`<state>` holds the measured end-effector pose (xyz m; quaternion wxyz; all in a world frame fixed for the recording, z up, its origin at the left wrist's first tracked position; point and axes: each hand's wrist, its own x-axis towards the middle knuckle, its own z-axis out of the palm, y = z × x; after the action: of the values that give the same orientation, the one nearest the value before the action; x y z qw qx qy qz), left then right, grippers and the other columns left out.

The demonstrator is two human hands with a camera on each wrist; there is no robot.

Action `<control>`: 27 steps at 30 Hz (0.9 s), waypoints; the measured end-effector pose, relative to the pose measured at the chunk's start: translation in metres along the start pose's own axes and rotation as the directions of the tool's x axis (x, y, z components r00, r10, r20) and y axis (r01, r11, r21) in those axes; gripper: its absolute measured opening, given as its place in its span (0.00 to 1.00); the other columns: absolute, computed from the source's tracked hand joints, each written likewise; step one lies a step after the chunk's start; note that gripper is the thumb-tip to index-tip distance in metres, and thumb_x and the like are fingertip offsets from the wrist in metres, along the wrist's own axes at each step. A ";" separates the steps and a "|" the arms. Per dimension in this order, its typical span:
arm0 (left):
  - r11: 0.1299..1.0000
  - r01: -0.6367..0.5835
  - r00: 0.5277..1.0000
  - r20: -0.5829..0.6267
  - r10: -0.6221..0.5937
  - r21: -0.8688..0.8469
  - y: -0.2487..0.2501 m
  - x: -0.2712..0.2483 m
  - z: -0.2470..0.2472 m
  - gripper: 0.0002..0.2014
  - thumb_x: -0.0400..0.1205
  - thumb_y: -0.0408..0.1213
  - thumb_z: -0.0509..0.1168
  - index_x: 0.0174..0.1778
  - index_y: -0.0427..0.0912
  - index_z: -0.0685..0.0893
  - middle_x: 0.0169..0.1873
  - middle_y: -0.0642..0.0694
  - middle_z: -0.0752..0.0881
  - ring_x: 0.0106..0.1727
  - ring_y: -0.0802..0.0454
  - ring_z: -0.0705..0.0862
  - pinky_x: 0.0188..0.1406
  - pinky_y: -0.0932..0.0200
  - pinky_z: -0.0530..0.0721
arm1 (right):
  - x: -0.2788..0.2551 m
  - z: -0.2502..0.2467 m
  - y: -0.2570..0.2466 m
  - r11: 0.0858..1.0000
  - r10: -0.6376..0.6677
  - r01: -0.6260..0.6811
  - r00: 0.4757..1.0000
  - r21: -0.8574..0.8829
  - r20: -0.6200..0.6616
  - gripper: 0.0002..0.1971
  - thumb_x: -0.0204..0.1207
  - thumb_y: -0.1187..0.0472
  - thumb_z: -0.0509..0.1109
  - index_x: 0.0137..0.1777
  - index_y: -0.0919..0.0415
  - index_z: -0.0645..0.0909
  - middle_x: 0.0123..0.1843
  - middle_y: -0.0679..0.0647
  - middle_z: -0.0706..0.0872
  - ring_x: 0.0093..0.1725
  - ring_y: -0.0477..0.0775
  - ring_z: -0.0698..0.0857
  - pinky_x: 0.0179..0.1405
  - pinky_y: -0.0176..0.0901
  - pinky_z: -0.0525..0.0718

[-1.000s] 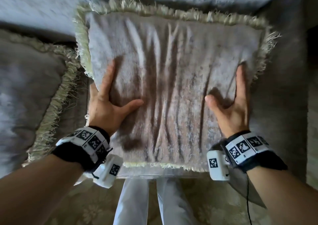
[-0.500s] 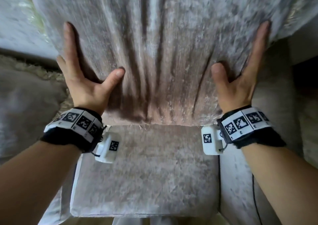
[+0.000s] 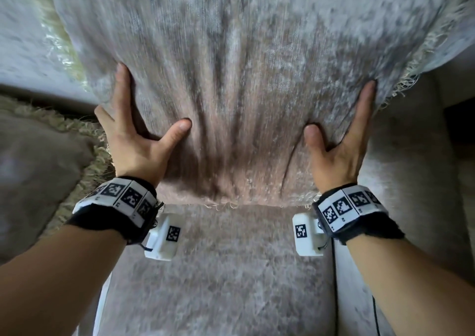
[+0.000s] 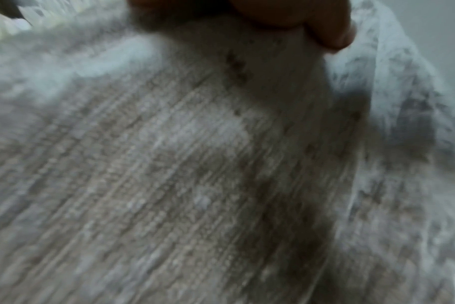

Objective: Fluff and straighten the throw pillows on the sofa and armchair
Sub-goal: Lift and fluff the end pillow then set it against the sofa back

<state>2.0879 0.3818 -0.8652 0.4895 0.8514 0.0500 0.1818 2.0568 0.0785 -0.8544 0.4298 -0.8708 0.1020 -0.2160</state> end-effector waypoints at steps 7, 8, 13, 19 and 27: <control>0.995 0.103 0.994 0.038 -0.103 -0.009 0.001 -0.002 -0.010 0.51 0.70 0.60 0.78 0.87 0.58 0.60 0.73 0.43 0.67 0.74 0.71 0.67 0.78 0.76 0.60 | -0.007 -0.007 -0.010 0.998 0.048 -0.049 0.999 -0.026 -0.012 0.47 0.78 0.44 0.75 0.90 0.53 0.52 0.81 0.45 0.54 0.78 0.23 0.54 0.69 0.11 0.54; 0.993 0.117 0.992 0.040 -0.117 0.002 0.006 -0.003 -0.017 0.49 0.71 0.62 0.77 0.87 0.59 0.62 0.75 0.41 0.66 0.77 0.64 0.69 0.79 0.74 0.61 | -0.012 -0.008 -0.015 0.998 0.065 -0.066 0.997 -0.017 -0.051 0.47 0.77 0.44 0.76 0.90 0.53 0.54 0.80 0.43 0.55 0.76 0.20 0.54 0.70 0.13 0.57; 0.966 0.197 0.969 0.115 -0.217 0.166 0.032 -0.004 -0.076 0.35 0.75 0.66 0.68 0.77 0.56 0.78 0.71 0.47 0.76 0.69 0.56 0.78 0.69 0.69 0.73 | -0.024 -0.006 -0.080 0.996 0.089 -0.092 0.987 -0.015 -0.137 0.37 0.77 0.37 0.73 0.81 0.56 0.72 0.75 0.55 0.65 0.77 0.54 0.71 0.74 0.48 0.75; 0.882 0.210 0.786 0.463 -0.409 0.423 0.052 0.025 -0.188 0.23 0.81 0.59 0.68 0.70 0.56 0.83 0.58 0.52 0.90 0.55 0.56 0.88 0.63 0.49 0.87 | -0.017 0.034 -0.193 0.982 -0.072 0.118 0.957 -0.149 0.281 0.25 0.77 0.48 0.76 0.69 0.60 0.82 0.61 0.61 0.81 0.51 0.50 0.79 0.51 0.36 0.75; 0.785 -0.052 0.624 0.634 -0.458 0.618 0.030 0.035 -0.335 0.21 0.84 0.55 0.67 0.73 0.59 0.80 0.62 0.50 0.88 0.55 0.51 0.86 0.64 0.49 0.84 | -0.084 0.104 -0.328 0.669 -0.038 0.665 0.477 -0.332 0.878 0.28 0.84 0.42 0.62 0.81 0.49 0.68 0.73 0.54 0.75 0.67 0.59 0.81 0.64 0.56 0.81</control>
<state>1.9974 0.6484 -0.6788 0.1972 0.9411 -0.0045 -0.2748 2.0277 0.3824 -0.6741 0.0413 -0.9555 -0.2381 0.1694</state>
